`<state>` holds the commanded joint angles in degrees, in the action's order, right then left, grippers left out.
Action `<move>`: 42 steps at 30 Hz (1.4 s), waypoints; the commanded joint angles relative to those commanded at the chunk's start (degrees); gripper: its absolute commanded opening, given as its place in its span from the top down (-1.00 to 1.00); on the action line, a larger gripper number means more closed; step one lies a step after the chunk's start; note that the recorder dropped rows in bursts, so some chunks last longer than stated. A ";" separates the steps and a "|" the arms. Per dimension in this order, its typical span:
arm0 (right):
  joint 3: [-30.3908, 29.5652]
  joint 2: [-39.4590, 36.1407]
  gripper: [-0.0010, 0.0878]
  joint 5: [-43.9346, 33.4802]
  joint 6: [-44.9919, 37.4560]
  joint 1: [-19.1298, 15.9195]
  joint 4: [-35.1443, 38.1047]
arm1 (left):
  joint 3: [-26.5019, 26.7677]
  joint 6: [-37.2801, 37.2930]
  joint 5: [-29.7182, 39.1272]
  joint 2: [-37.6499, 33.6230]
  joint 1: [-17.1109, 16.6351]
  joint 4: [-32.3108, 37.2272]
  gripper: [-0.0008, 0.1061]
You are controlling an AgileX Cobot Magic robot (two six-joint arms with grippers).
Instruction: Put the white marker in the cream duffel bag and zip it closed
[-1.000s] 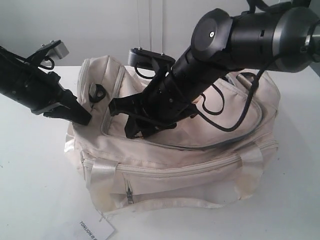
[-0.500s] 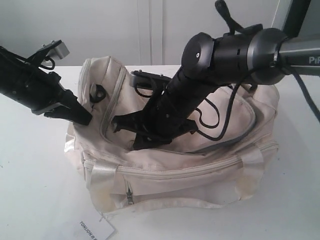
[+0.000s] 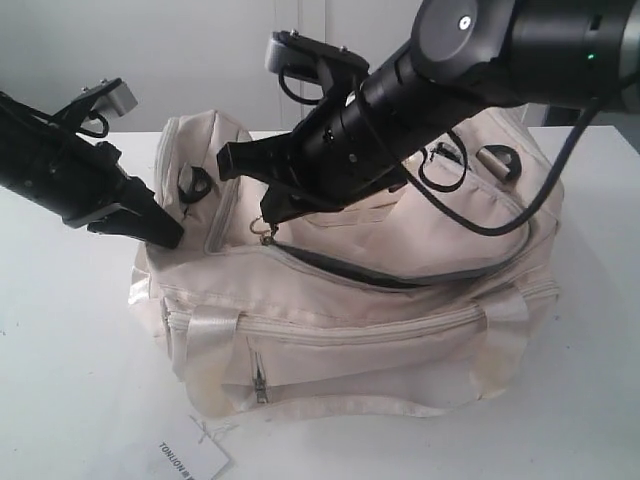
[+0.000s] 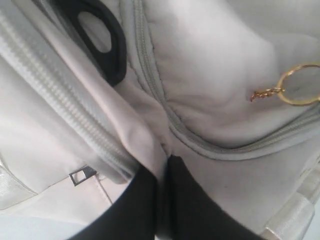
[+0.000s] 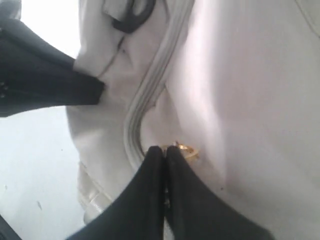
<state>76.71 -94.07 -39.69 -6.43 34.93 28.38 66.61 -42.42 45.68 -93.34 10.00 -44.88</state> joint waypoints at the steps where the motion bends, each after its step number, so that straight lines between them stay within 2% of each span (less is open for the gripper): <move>1: 0.00 0.26 0.98 -0.15 -0.37 0.00 0.00 | 0.00 0.00 -0.60 0.00 0.00 0.00 0.99; 8: -0.11 0.37 0.98 -6.00 -3.84 0.00 -0.39 | 0.00 0.00 -1.54 0.00 0.00 0.36 0.99; 18: -1.97 2.31 0.98 -11.93 -3.28 0.00 -8.08 | 0.00 0.13 -2.10 0.00 0.00 2.57 0.99; 30: -8.17 6.84 0.98 -13.35 -5.00 0.00 -8.81 | 0.00 0.11 -2.31 0.00 0.00 2.57 0.99; 35: -8.61 6.31 0.98 -16.86 -6.48 0.00 -8.54 | 0.00 0.11 -2.47 0.00 0.00 2.57 0.99; 42: -9.27 6.77 0.98 -14.42 -6.31 0.00 -10.23 | 0.00 0.22 -2.49 0.00 0.00 2.57 0.99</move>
<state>67.44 -87.30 -54.11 -12.74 34.93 18.15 66.61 -42.20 43.18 -93.34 10.00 -42.30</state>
